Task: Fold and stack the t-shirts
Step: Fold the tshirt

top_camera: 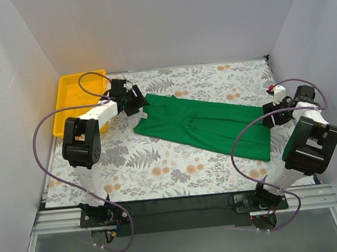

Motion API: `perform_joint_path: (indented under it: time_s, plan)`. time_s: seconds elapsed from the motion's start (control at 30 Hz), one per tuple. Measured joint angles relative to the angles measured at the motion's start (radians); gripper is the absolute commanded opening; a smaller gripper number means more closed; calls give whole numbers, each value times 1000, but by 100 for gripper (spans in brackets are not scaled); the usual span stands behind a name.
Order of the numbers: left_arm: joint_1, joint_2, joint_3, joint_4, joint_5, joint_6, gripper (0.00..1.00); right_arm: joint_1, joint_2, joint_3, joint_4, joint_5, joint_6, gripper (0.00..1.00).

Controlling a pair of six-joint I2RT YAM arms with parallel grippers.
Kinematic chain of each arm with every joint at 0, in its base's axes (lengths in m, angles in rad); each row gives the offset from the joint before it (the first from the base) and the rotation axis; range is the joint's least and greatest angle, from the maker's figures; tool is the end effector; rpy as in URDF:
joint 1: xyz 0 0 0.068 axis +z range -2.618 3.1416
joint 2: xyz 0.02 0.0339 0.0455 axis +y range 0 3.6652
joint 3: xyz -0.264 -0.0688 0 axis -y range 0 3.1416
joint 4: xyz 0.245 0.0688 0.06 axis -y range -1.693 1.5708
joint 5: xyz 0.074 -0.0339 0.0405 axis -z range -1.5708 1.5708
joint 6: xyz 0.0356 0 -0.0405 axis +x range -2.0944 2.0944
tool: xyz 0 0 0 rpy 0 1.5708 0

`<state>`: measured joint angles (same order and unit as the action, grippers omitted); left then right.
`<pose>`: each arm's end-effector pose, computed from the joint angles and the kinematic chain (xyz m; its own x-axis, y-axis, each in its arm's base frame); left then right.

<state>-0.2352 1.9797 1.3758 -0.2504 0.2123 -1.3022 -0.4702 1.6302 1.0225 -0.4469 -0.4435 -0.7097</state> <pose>0.4185 -0.1080 0.1839 -0.5440 -0.8388 -0.0211 -0.6109 0.4132 -0.6754 0.2953 -0.1329 0.1941 -0.7318 -0.2883 -0.6176 -0.3380 0.9404 -0.0385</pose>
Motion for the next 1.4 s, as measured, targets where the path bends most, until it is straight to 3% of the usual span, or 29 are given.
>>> perform_joint_path:
  time_s: [0.17, 0.33, 0.5, 0.7, 0.87, 1.13, 1.23, 1.4]
  plan:
    - [4, -323, -176, 40, -68, 107, 98, 139, -64, 6, -19, 6, -93, 71]
    - [65, -837, -390, 140, -22, 145, 98, 452, 64, 135, -112, -97, -169, 72]
    - [98, -1116, -579, 134, 78, 146, 98, 713, 368, 536, -156, -219, -81, 74]
    - [96, -1243, -739, 14, 132, 130, 98, 817, 732, 1059, -105, -217, 253, 73]
    - [96, -1331, -806, -23, 154, 107, 97, 802, 827, 1123, -85, -190, 383, 71]
    - [96, -1323, -808, -35, 181, 97, 96, 793, 879, 1124, -74, -176, 447, 67]
    - [96, -1320, -808, -35, 186, 96, 96, 797, 879, 1119, -74, -183, 451, 55]
    - [96, -1320, -808, -34, 193, 92, 96, 799, 878, 1087, -53, -215, 455, 24]
